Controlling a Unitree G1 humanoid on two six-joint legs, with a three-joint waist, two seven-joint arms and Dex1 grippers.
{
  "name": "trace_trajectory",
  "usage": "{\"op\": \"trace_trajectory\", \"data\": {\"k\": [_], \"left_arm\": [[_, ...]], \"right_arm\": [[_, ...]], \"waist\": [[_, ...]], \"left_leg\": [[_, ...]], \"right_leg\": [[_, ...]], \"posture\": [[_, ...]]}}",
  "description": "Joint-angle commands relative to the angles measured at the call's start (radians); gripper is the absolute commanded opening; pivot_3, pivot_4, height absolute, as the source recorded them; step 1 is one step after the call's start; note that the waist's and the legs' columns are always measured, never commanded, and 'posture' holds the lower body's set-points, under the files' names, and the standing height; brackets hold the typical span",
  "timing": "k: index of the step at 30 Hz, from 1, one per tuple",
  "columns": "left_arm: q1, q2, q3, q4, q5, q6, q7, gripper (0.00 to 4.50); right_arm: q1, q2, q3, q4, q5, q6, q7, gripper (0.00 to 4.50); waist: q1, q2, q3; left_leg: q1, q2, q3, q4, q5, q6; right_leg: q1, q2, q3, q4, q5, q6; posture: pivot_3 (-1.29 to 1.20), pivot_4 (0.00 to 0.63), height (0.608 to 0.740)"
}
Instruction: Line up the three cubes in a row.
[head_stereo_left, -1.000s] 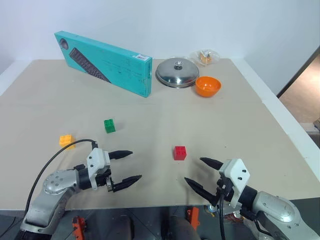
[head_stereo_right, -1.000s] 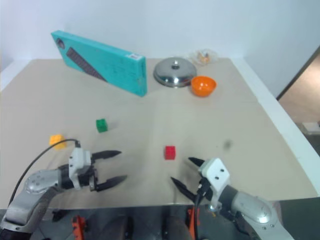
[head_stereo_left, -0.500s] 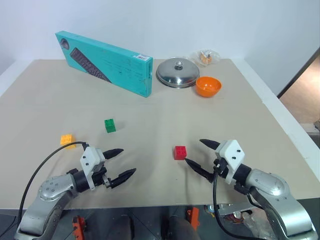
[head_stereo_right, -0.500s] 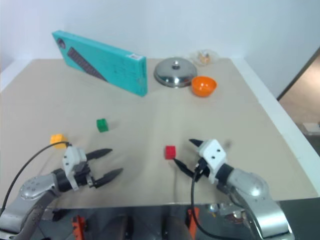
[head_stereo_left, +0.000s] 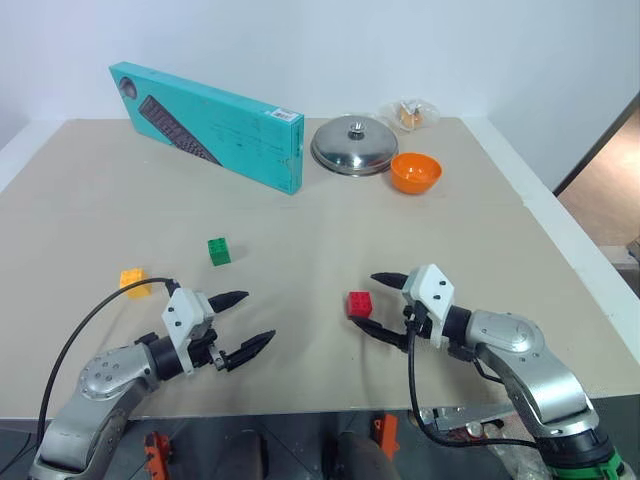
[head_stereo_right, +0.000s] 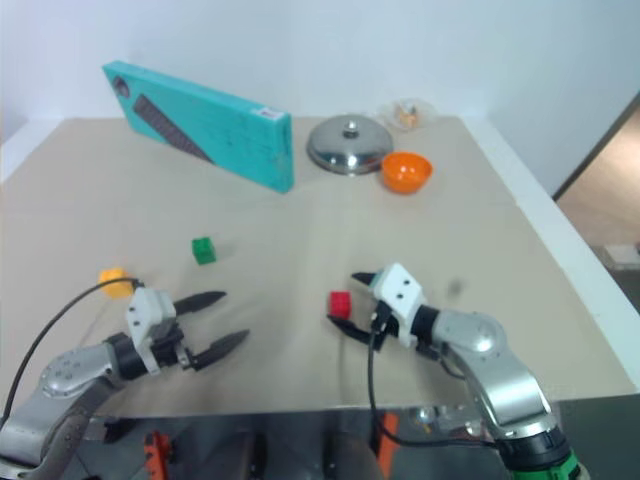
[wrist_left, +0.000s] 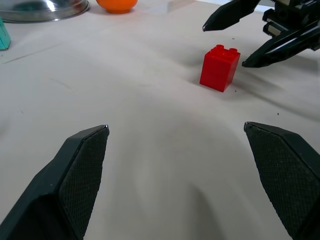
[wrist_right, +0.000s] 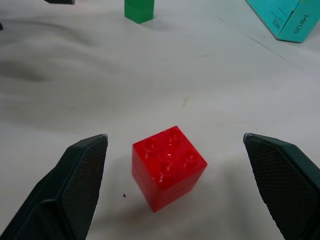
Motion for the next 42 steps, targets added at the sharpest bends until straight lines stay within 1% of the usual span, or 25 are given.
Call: {"op": "trace_trajectory", "data": {"k": [1, 15, 18, 20, 22, 23, 24, 25, 32, 34, 38, 42], "left_arm": [[0.000, 0.005, 0.007, -0.045, -0.011, 0.001, -0.002, 4.48], [-0.006, -0.002, 0.001, -0.065, -0.005, 0.021, 0.023, 4.48], [-0.008, -0.002, -0.003, -0.067, -0.006, 0.022, 0.029, 4.50], [-0.007, -0.002, -0.003, -0.070, -0.008, 0.020, 0.026, 4.50], [-0.006, 0.000, -0.003, -0.071, -0.008, 0.015, 0.019, 4.50], [-0.006, 0.001, -0.003, -0.071, -0.007, 0.013, 0.017, 4.50], [-0.006, 0.002, -0.003, -0.069, -0.005, 0.011, 0.015, 4.50], [-0.007, 0.002, -0.003, -0.068, -0.004, 0.009, 0.013, 4.50], [-0.009, 0.007, -0.005, -0.063, 0.002, -0.009, -0.005, 4.50], [-0.006, 0.025, 0.000, -0.056, -0.013, -0.033, -0.062, 4.50], [0.005, 0.071, 0.014, -0.034, -0.040, -0.065, -0.173, 4.50], [0.010, 0.099, 0.014, -0.014, -0.052, -0.076, -0.235, 4.50]], "right_arm": [[-0.022, -0.002, 0.011, 0.009, 0.005, -0.013, 0.027, 4.50], [-0.102, 0.014, 0.063, 0.093, -0.014, -0.032, 0.091, 4.50], [-0.119, 0.014, 0.078, 0.121, -0.022, -0.043, 0.108, 3.75], [-0.129, 0.015, 0.085, 0.139, -0.029, -0.051, 0.117, 3.00], [-0.139, 0.018, 0.087, 0.156, -0.034, -0.056, 0.123, 2.35], [-0.143, 0.018, 0.087, 0.163, -0.036, -0.059, 0.126, 1.92], [-0.146, 0.017, 0.088, 0.171, -0.038, -0.063, 0.129, 1.64], [-0.148, 0.015, 0.090, 0.177, -0.041, -0.068, 0.131, 1.53], [-0.154, 0.012, 0.091, 0.186, -0.056, -0.086, 0.139, 1.50], [-0.194, 0.004, 0.101, 0.159, -0.041, -0.062, 0.168, 1.50], [-0.296, 0.025, 0.148, 0.145, -0.019, 0.002, 0.223, 1.50], [-0.362, 0.050, 0.196, 0.171, -0.028, 0.017, 0.258, 1.50]], "waist": [[0.000, 0.000, 0.000], [0.000, 0.000, 0.000], [0.000, 0.000, 0.000], [0.000, 0.000, 0.000], [0.000, 0.000, 0.000], [0.000, 0.000, 0.000], [0.000, 0.000, 0.000], [0.000, 0.000, 0.000], [0.000, 0.000, 0.000], [0.000, 0.000, 0.000], [-0.004, 0.000, 0.000], [-0.001, 0.000, 0.000]], "left_leg": [[0.000, 0.000, 0.000, 0.000, 0.000, 0.000], [0.001, 0.001, 0.000, 0.000, 0.000, 0.000], [0.001, 0.001, 0.000, 0.000, 0.000, 0.000], [0.001, 0.001, 0.000, 0.000, 0.000, 0.000], [0.001, 0.001, 0.001, 0.000, 0.000, 0.000], [0.001, 0.001, 0.001, 0.000, 0.000, 0.000], [0.001, 0.001, 0.001, 0.000, 0.000, 0.000], [0.001, 0.001, 0.001, 0.000, 0.000, 0.000], [0.001, 0.001, 0.001, 0.000, 0.000, 0.000], [0.001, 0.001, 0.001, 0.000, 0.000, 0.000], [0.002, 0.003, 0.003, 0.001, 0.000, 0.000], [0.002, 0.005, 0.004, 0.001, 0.000, 0.000]], "right_leg": [[0.000, 0.000, 0.000, 0.000, 0.000, 0.000], [0.000, 0.003, 0.000, 0.000, 0.001, -0.002], [0.000, 0.003, 0.000, 0.000, 0.001, -0.002], [0.000, 0.003, 0.001, 0.000, 0.001, -0.002], [0.000, 0.003, 0.001, 0.000, 0.001, -0.002], [0.000, 0.003, 0.001, 0.000, 0.001, -0.002], [0.000, 0.003, 0.001, 0.000, 0.001, -0.002], [0.000, 0.003, 0.001, 0.000, 0.001, -0.002], [0.000, 0.003, 0.001, 0.000, 0.001, -0.002], [0.000, 0.003, 0.001, 0.000, 0.002, -0.003], [-0.001, 0.005, 0.003, 0.001, 0.003, -0.004], [-0.001, 0.006, 0.002, 0.001, 0.003, -0.006]], "posture": [[0.00, 0.150, 0.740], [0.00, 0.150, 0.740], [0.00, 0.150, 0.740], [0.00, 0.150, 0.740], [0.00, 0.150, 0.740], [0.00, 0.150, 0.740], [0.00, 0.150, 0.740], [0.00, 0.150, 0.740], [0.00, 0.150, 0.740], [0.00, 0.150, 0.740], [0.00, 0.150, 0.740], [0.00, 0.150, 0.740]]}}
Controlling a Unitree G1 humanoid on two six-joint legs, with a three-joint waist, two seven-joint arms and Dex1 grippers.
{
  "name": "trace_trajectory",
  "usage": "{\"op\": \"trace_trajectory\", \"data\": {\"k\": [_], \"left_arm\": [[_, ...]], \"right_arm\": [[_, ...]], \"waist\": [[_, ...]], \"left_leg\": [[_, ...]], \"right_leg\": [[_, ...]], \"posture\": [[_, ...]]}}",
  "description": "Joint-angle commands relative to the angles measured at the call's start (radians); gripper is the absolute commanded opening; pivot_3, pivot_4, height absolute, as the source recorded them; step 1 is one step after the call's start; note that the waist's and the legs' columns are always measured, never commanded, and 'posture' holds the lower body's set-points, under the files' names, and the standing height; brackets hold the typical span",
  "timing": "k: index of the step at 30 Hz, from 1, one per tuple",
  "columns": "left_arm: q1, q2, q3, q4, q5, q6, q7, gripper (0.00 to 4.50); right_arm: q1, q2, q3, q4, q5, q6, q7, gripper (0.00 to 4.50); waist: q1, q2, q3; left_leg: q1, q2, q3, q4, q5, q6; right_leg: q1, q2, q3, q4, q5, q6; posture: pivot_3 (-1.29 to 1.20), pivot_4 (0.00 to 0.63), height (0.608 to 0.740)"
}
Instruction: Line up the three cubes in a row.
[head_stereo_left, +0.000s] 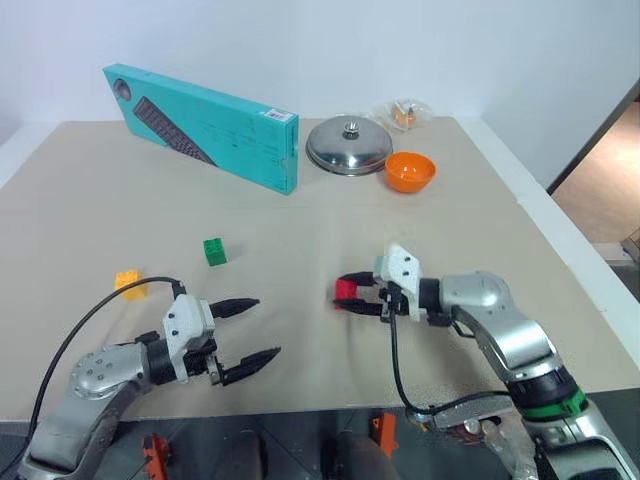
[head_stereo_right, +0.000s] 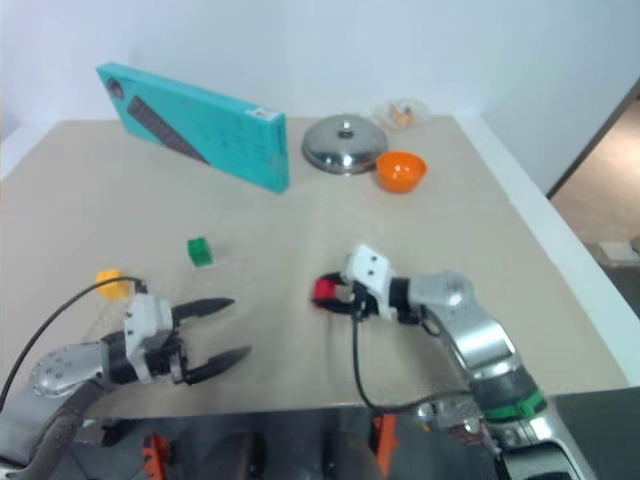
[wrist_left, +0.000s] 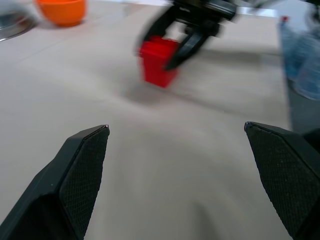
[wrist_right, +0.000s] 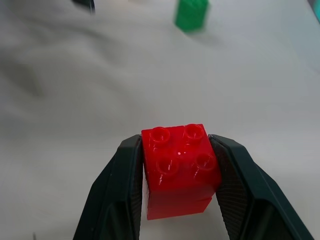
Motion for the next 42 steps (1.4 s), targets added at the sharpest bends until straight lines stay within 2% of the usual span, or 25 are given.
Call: {"op": "trace_trajectory", "data": {"k": [1, 9, 37, 39, 42], "left_arm": [[0.005, 0.029, 0.016, 0.006, -0.024, -0.018, -0.057, 4.50], [0.020, 0.027, 0.039, 0.015, -0.017, -0.022, -0.048, 4.50], [0.026, 0.009, 0.032, -0.003, -0.003, -0.026, -0.004, 4.50], [0.025, 0.009, 0.031, -0.004, -0.003, -0.025, -0.003, 4.50], [0.027, 0.010, 0.031, -0.003, -0.003, -0.026, -0.002, 4.50]], "right_arm": [[-0.061, 0.027, 0.046, 0.003, -0.003, 0.004, 0.038, 1.50], [-0.094, 0.077, 0.106, 0.050, -0.030, -0.034, 0.069, 1.50], [-0.054, 0.082, 0.089, 0.188, -0.058, -0.156, 0.082, 1.50], [-0.055, 0.085, 0.086, 0.199, -0.055, -0.159, 0.086, 2.35], [-0.059, 0.086, 0.085, 0.210, -0.061, -0.172, 0.089, 3.27]], "waist": [[0.000, 0.000, 0.000], [0.000, 0.000, 0.000], [0.001, 0.000, 0.000], [0.001, 0.000, 0.000], [0.001, 0.000, 0.000]], "left_leg": [[0.000, 0.000, 0.000, 0.000, 0.000, 0.000], [0.000, 0.002, 0.001, 0.000, 0.000, 0.000], [0.000, 0.005, 0.006, 0.000, 0.000, 0.000], [0.000, 0.006, 0.006, 0.000, 0.000, 0.000], [0.000, 0.006, 0.006, 0.000, 0.000, 0.000]], "right_leg": [[-0.001, 0.000, 0.000, 0.000, 0.000, 0.000], [-0.001, 0.000, 0.001, 0.000, 0.000, 0.000], [-0.002, 0.001, 0.002, 0.000, 0.001, -0.002], [-0.002, 0.000, 0.002, 0.000, 0.001, -0.002], [-0.002, 0.000, 0.003, 0.000, 0.001, -0.002]], "posture": [[0.00, 0.150, 0.740], [0.00, 0.150, 0.740], [0.00, 0.150, 0.740], [0.00, 0.150, 0.740], [0.00, 0.150, 0.740]]}}
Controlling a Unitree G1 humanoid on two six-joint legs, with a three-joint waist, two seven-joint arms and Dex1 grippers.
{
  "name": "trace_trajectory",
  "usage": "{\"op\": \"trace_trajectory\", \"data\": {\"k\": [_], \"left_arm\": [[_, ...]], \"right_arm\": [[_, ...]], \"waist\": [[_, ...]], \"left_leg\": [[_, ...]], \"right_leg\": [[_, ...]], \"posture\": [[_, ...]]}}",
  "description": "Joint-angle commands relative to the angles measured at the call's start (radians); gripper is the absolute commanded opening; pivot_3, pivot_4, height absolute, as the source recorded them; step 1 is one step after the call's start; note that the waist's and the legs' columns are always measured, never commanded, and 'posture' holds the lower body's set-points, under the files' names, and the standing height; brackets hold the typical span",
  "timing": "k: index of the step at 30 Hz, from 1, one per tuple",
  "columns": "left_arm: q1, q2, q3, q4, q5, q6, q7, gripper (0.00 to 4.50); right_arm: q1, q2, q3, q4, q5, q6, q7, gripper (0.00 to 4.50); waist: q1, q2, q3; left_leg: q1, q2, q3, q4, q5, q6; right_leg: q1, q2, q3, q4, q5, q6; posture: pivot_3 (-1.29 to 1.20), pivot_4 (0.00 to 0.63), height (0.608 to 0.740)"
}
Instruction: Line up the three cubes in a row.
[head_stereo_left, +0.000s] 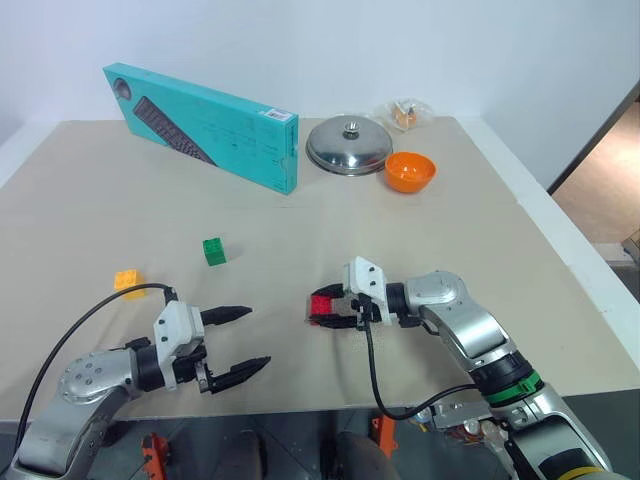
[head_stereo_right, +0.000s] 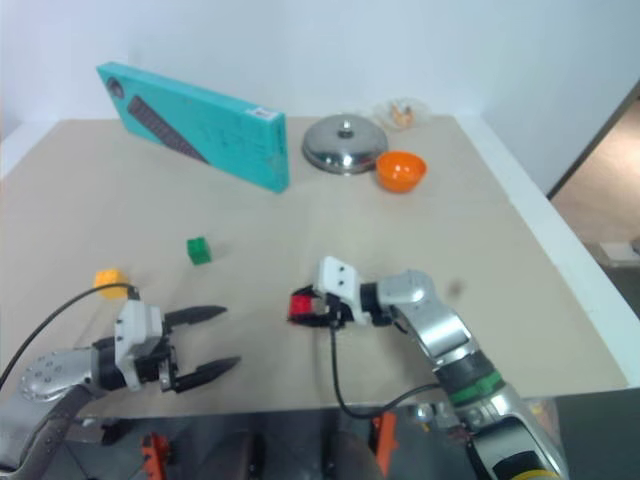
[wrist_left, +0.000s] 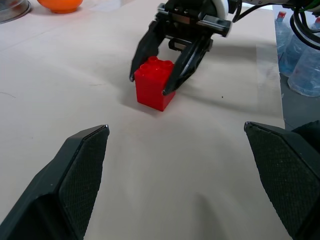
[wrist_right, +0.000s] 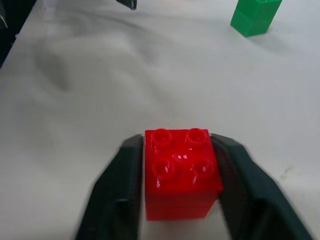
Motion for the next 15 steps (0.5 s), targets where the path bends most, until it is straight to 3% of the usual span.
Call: {"op": "trace_trajectory", "data": {"k": [1, 3, 9, 15], "left_arm": [[-0.004, -0.001, 0.003, -0.032, 0.002, -0.022, 0.002, 4.50], [-0.003, 0.000, 0.004, -0.032, 0.002, -0.022, 0.001, 4.50], [-0.010, -0.003, 0.017, -0.021, 0.011, -0.020, 0.023, 4.50], [-0.040, -0.036, 0.072, 0.009, 0.016, 0.036, 0.164, 4.50]], "right_arm": [[-0.012, -0.001, -0.023, -0.003, -0.005, -0.027, 0.009, 3.74], [-0.013, -0.003, -0.022, -0.004, -0.007, -0.031, 0.011, 4.48], [-0.012, -0.011, -0.065, -0.132, 0.046, 0.055, -0.006, 4.48], [0.034, -0.037, -0.165, -0.344, 0.142, 0.218, -0.084, 4.48]], "waist": [[0.000, 0.000, 0.000], [0.000, 0.000, 0.000], [0.000, 0.000, 0.000], [0.000, 0.000, 0.000]], "left_leg": [[0.000, 0.000, 0.000, 0.000, 0.000, 0.000], [0.000, 0.000, 0.000, 0.000, 0.000, 0.000], [0.000, 0.001, 0.000, 0.000, 0.000, 0.000], [0.000, 0.002, 0.000, 0.000, 0.000, 0.000]], "right_leg": [[0.000, 0.000, 0.000, 0.000, 0.000, 0.000], [0.000, 0.000, 0.000, 0.000, 0.000, 0.000], [0.000, 0.000, 0.000, 0.000, 0.000, 0.000], [0.000, 0.000, 0.000, 0.000, 0.000, 0.000]], "posture": [[0.00, 0.150, 0.740], [0.00, 0.150, 0.740], [0.00, 0.150, 0.740], [0.00, 0.150, 0.740]]}}
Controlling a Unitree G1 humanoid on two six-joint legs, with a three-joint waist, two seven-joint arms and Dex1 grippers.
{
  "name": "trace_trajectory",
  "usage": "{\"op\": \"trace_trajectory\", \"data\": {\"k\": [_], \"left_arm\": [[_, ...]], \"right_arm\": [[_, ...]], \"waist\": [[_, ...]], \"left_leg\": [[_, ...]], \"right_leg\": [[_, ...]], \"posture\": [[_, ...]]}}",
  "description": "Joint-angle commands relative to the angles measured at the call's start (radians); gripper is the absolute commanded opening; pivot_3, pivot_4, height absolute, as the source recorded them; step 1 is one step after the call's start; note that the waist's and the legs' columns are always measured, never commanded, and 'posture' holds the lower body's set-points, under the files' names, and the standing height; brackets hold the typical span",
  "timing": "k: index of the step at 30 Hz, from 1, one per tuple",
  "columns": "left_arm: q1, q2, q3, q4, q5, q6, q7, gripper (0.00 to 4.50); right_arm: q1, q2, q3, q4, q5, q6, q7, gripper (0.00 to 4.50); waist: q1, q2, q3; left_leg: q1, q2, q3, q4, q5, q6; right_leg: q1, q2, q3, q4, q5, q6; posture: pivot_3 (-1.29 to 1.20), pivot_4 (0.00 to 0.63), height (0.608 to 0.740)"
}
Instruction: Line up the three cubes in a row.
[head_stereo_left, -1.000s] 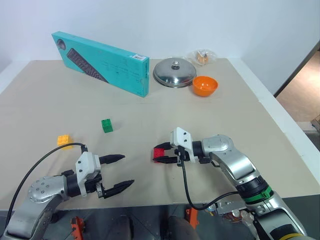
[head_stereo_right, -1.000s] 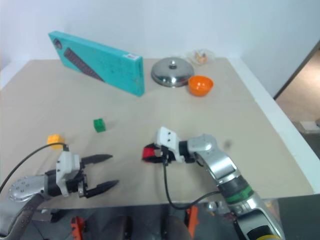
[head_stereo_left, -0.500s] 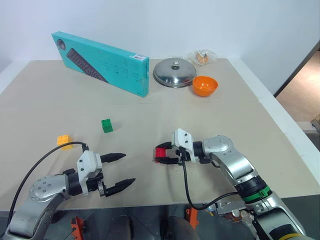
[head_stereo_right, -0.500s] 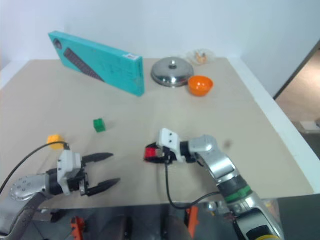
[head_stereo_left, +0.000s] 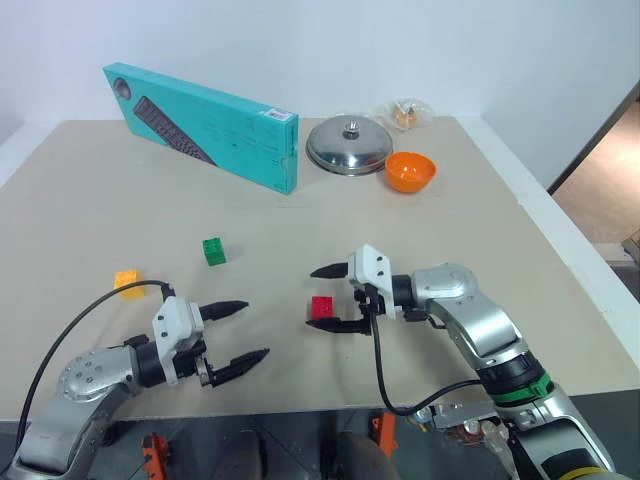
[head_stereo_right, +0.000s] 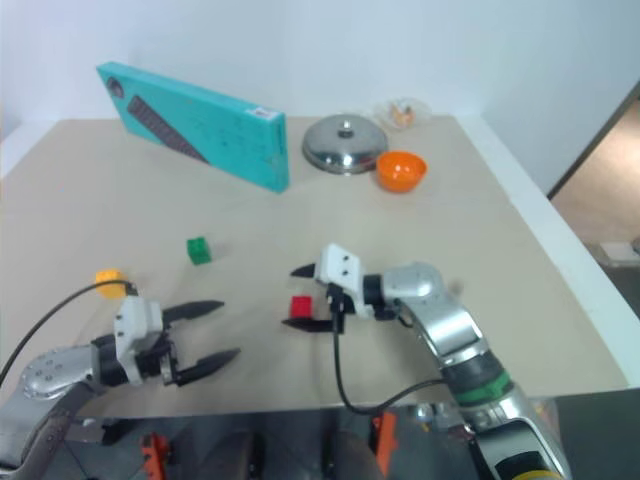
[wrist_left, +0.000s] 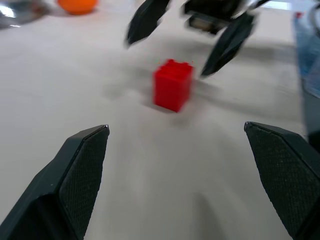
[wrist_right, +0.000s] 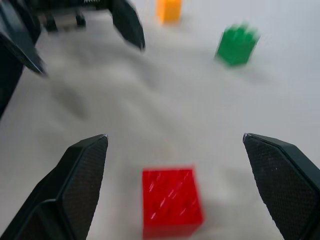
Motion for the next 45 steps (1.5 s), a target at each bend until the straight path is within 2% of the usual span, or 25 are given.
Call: {"op": "trace_trajectory", "data": {"k": [1, 9, 13, 21, 29, 39, 45], "left_arm": [[-0.020, -0.030, 0.064, -0.004, 0.003, 0.043, 0.120, 4.50], [-0.037, -0.116, 0.113, -0.021, 0.068, 0.087, 0.351, 4.50], [-0.091, -0.107, 0.121, 0.033, 0.088, 0.122, 0.395, 4.50], [-0.188, -0.137, 0.106, 0.099, 0.119, 0.186, 0.470, 4.50], [-0.215, -0.259, 0.070, 0.072, 0.170, 0.289, 0.639, 4.50], [-0.253, -0.323, 0.033, 0.078, 0.197, 0.314, 0.694, 4.50], [-0.303, -0.364, 0.033, 0.118, 0.227, 0.325, 0.753, 4.50]], "right_arm": [[0.044, -0.021, -0.091, -0.172, 0.075, 0.098, -0.063, 4.48], [0.125, -0.016, -0.140, -0.354, 0.135, 0.218, -0.198, 4.48], [0.125, -0.013, -0.118, -0.360, 0.080, 0.175, -0.253, 4.48], [0.096, -0.044, -0.095, -0.299, 0.023, 0.103, -0.236, 4.48], [0.071, -0.038, -0.097, -0.265, 0.006, 0.070, -0.243, 4.48], [0.077, -0.048, -0.106, -0.262, -0.002, 0.069, -0.247, 4.48], [0.070, -0.014, -0.151, -0.263, 0.086, 0.132, -0.257, 4.48]], "waist": [[0.000, 0.000, 0.000], [-0.001, -0.001, 0.000], [0.000, -0.001, 0.000], [-0.001, -0.001, 0.000], [0.000, -0.002, 0.001], [0.000, -0.002, 0.001], [0.000, -0.003, 0.001]], "left_leg": [[0.000, 0.000, 0.000, 0.000, 0.000, 0.000], [0.001, 0.000, 0.000, 0.000, 0.000, 0.000], [0.001, -0.001, 0.000, 0.000, 0.000, 0.000], [0.000, -0.003, 0.000, 0.000, 0.000, 0.000], [0.000, -0.003, 0.000, 0.000, 0.000, -0.001], [0.000, -0.005, 0.000, 0.000, 0.000, -0.001], [0.000, -0.006, 0.000, 0.000, 0.000, -0.001]], "right_leg": [[0.000, 0.000, 0.000, 0.000, 0.000, 0.000], [0.000, 0.000, 0.003, 0.000, 0.000, 0.001], [0.000, 0.000, 0.002, 0.000, 0.001, 0.002], [0.000, 0.000, 0.003, 0.000, 0.001, 0.002], [0.000, 0.000, 0.004, 0.000, 0.001, 0.004], [0.000, 0.000, 0.005, 0.000, 0.002, 0.004], [0.000, 0.000, 0.005, 0.000, 0.002, 0.004]], "posture": [[0.00, 0.150, 0.740], [0.00, 0.150, 0.740], [0.00, 0.150, 0.740], [0.00, 0.150, 0.740], [0.00, 0.150, 0.740], [0.00, 0.150, 0.740], [0.00, 0.150, 0.740]]}}
